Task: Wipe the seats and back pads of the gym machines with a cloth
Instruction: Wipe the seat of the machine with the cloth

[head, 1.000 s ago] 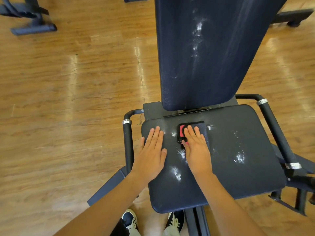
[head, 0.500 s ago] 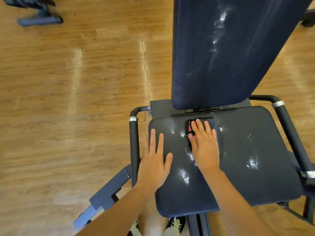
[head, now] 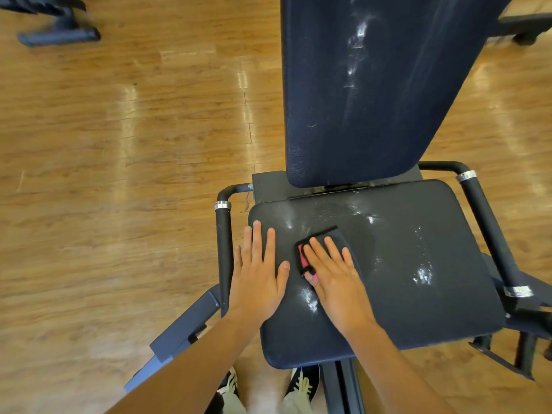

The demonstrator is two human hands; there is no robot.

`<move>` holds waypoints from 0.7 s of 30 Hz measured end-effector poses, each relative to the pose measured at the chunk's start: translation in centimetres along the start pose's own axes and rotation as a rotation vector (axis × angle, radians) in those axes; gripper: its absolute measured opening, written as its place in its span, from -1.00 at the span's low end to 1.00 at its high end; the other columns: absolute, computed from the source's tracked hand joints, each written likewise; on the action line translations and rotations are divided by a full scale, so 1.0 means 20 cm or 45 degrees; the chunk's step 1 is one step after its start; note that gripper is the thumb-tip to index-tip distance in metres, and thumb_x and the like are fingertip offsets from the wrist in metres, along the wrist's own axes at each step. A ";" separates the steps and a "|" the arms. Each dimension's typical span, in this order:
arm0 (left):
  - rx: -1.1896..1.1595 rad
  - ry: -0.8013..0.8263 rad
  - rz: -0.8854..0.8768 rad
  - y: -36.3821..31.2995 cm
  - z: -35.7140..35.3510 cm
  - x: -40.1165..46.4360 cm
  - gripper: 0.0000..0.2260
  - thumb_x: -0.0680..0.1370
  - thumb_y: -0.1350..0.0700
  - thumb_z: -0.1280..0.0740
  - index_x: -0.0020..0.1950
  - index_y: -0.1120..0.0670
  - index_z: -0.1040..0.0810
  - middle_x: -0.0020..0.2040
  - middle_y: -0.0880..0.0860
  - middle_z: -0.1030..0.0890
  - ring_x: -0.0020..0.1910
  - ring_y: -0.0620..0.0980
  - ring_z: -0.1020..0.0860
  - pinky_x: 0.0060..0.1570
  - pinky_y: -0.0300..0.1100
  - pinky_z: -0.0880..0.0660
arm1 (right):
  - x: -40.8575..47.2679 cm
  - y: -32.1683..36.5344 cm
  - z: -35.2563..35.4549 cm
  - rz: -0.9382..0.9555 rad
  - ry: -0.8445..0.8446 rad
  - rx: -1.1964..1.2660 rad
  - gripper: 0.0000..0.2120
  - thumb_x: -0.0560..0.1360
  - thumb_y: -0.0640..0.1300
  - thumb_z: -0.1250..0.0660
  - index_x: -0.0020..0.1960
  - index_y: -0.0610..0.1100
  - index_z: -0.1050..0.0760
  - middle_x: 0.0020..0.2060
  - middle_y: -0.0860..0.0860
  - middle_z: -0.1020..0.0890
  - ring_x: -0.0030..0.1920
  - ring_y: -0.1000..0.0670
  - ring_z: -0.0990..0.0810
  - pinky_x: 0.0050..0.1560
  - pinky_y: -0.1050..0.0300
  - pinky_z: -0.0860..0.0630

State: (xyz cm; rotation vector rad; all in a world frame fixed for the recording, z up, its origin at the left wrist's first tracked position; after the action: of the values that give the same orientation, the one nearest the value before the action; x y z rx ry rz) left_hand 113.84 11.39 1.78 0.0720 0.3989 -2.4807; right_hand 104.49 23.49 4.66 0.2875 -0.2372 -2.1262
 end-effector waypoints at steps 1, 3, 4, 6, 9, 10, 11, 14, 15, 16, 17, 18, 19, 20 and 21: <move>0.008 0.000 -0.001 0.00 0.00 0.00 -0.38 0.70 -0.18 0.06 0.69 0.08 0.07 0.69 0.16 0.15 0.66 0.15 0.17 0.59 0.21 -0.10 | 0.05 -0.02 0.01 0.008 0.009 -0.030 -0.46 0.63 0.09 0.11 0.55 -0.05 -0.18 0.54 0.05 -0.22 0.57 -0.06 -0.09 0.53 -0.06 0.03; 0.035 -0.002 -0.001 0.00 0.00 0.00 -0.38 0.70 -0.18 0.07 0.69 0.09 0.07 0.69 0.16 0.15 0.66 0.14 0.17 0.59 0.21 -0.06 | 0.17 -0.05 0.04 -0.032 -0.010 -0.036 -0.48 0.65 0.07 0.09 0.56 -0.04 -0.17 0.54 0.04 -0.22 0.57 -0.05 -0.05 0.55 -0.09 0.03; 0.051 -0.001 0.000 0.00 0.01 0.00 -0.38 0.70 -0.18 0.07 0.69 0.09 0.06 0.69 0.16 0.15 0.66 0.13 0.17 0.59 0.21 -0.04 | 0.24 -0.07 0.05 -0.077 -0.018 -0.023 -0.50 0.65 0.05 0.05 0.56 -0.05 -0.17 0.55 0.04 -0.22 0.57 -0.06 -0.04 0.55 -0.11 0.02; 0.075 -0.002 0.003 0.00 0.01 0.00 -0.38 0.69 -0.19 0.08 0.69 0.08 0.04 0.69 0.15 0.13 0.67 0.12 0.16 0.58 0.21 0.01 | 0.33 -0.07 0.07 -0.171 -0.052 0.018 -0.52 0.66 0.00 -0.02 0.55 -0.05 -0.18 0.55 0.03 -0.21 0.58 -0.07 -0.04 0.55 -0.12 -0.01; 0.100 -0.012 0.006 0.00 0.02 0.00 -0.38 0.69 -0.19 0.05 0.69 0.08 0.00 0.69 0.15 0.08 0.67 0.12 0.11 0.57 0.24 0.01 | 0.30 -0.04 0.09 -0.214 -0.115 0.016 -0.53 0.65 -0.01 -0.07 0.53 -0.08 -0.24 0.53 -0.01 -0.27 0.56 -0.10 -0.13 0.53 -0.12 -0.11; 0.104 -0.025 0.004 0.00 0.02 0.00 -0.38 0.69 -0.18 0.04 0.68 0.09 -0.03 0.69 0.16 0.05 0.67 0.12 0.08 0.56 0.25 -0.03 | 0.25 -0.02 0.09 -0.186 -0.120 0.020 -0.53 0.64 -0.02 -0.12 0.52 -0.09 -0.26 0.51 -0.02 -0.30 0.54 -0.11 -0.17 0.51 -0.12 -0.16; 0.104 -0.035 0.000 0.00 0.03 0.00 -0.38 0.69 -0.18 0.02 0.68 0.09 -0.05 0.69 0.17 0.02 0.67 0.13 0.06 0.56 0.27 -0.07 | 0.20 0.00 0.09 -0.150 -0.116 0.031 -0.53 0.63 -0.04 -0.18 0.52 -0.10 -0.28 0.50 -0.03 -0.33 0.53 -0.11 -0.21 0.50 -0.11 -0.21; 0.097 -0.050 -0.009 0.00 0.03 -0.01 -0.39 0.69 -0.17 0.01 0.68 0.10 -0.08 0.69 0.17 0.00 0.66 0.13 0.02 0.54 0.29 -0.14 | 0.05 0.03 0.04 -0.038 -0.025 0.003 -0.42 0.56 -0.09 -0.35 0.52 -0.11 -0.26 0.49 -0.02 -0.34 0.52 -0.10 -0.22 0.49 -0.08 -0.22; 0.094 -0.057 -0.010 0.00 0.03 -0.01 -0.39 0.69 -0.16 0.01 0.68 0.10 -0.08 0.69 0.17 0.00 0.66 0.13 0.02 0.54 0.29 -0.14 | 0.03 0.03 0.02 0.001 0.003 -0.025 -0.39 0.54 -0.10 -0.37 0.53 -0.10 -0.24 0.50 -0.01 -0.33 0.53 -0.09 -0.21 0.49 -0.05 -0.19; 0.089 -0.065 -0.009 0.00 0.03 -0.01 -0.40 0.69 -0.16 0.02 0.68 0.10 -0.08 0.69 0.16 0.00 0.66 0.13 0.02 0.54 0.28 -0.13 | 0.03 0.03 0.02 0.036 0.016 -0.043 -0.38 0.53 -0.11 -0.38 0.53 -0.10 -0.24 0.50 0.00 -0.32 0.53 -0.08 -0.20 0.49 -0.03 -0.16; 0.080 -0.068 -0.008 0.00 0.03 -0.01 -0.40 0.69 -0.15 0.02 0.68 0.09 -0.07 0.69 0.16 0.01 0.67 0.13 0.02 0.54 0.27 -0.11 | 0.05 0.02 0.01 0.062 0.017 -0.046 -0.37 0.52 -0.14 -0.39 0.53 -0.10 -0.24 0.50 0.01 -0.32 0.53 -0.08 -0.20 0.50 -0.02 -0.14; 0.072 -0.069 -0.009 0.00 0.03 -0.01 -0.40 0.69 -0.15 0.02 0.68 0.09 -0.05 0.69 0.15 0.02 0.67 0.12 0.04 0.55 0.25 -0.08 | 0.09 0.01 0.01 0.081 0.005 -0.032 -0.36 0.51 -0.19 -0.40 0.52 -0.10 -0.25 0.50 0.01 -0.33 0.53 -0.07 -0.20 0.50 -0.02 -0.14; 0.062 -0.067 -0.010 -0.01 0.03 -0.01 -0.40 0.69 -0.14 0.03 0.69 0.08 -0.02 0.69 0.14 0.04 0.67 0.11 0.06 0.56 0.24 -0.05 | 0.13 0.01 0.03 0.082 -0.020 -0.002 -0.37 0.50 -0.23 -0.40 0.52 -0.12 -0.26 0.49 0.01 -0.34 0.52 -0.06 -0.21 0.50 -0.03 -0.14; 0.055 -0.067 -0.010 -0.01 0.03 -0.01 -0.40 0.69 -0.14 0.03 0.69 0.07 -0.01 0.69 0.13 0.05 0.67 0.10 0.08 0.56 0.22 -0.02 | 0.18 0.01 0.04 0.065 -0.051 0.043 -0.37 0.49 -0.27 -0.40 0.51 -0.13 -0.28 0.48 0.00 -0.35 0.52 -0.05 -0.22 0.50 -0.03 -0.15; 0.053 -0.069 -0.008 0.00 0.02 -0.01 -0.40 0.69 -0.14 0.03 0.69 0.07 0.01 0.69 0.13 0.06 0.67 0.10 0.10 0.57 0.20 0.01 | 0.23 0.01 0.05 0.041 -0.078 0.089 -0.38 0.49 -0.29 -0.39 0.50 -0.14 -0.29 0.47 -0.02 -0.36 0.52 -0.05 -0.22 0.51 -0.03 -0.14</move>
State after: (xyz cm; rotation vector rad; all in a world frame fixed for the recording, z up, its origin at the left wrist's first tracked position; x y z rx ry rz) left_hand 114.06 11.38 2.28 0.0204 0.3248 -2.4919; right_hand 101.94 19.46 5.16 0.2579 -0.3507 -2.0997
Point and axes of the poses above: each hand's wrist, its own x-axis towards the middle knuckle, its own z-axis out of the back of the hand, y = z × x, the point moved 9 cm from there along x, towards the middle knuckle
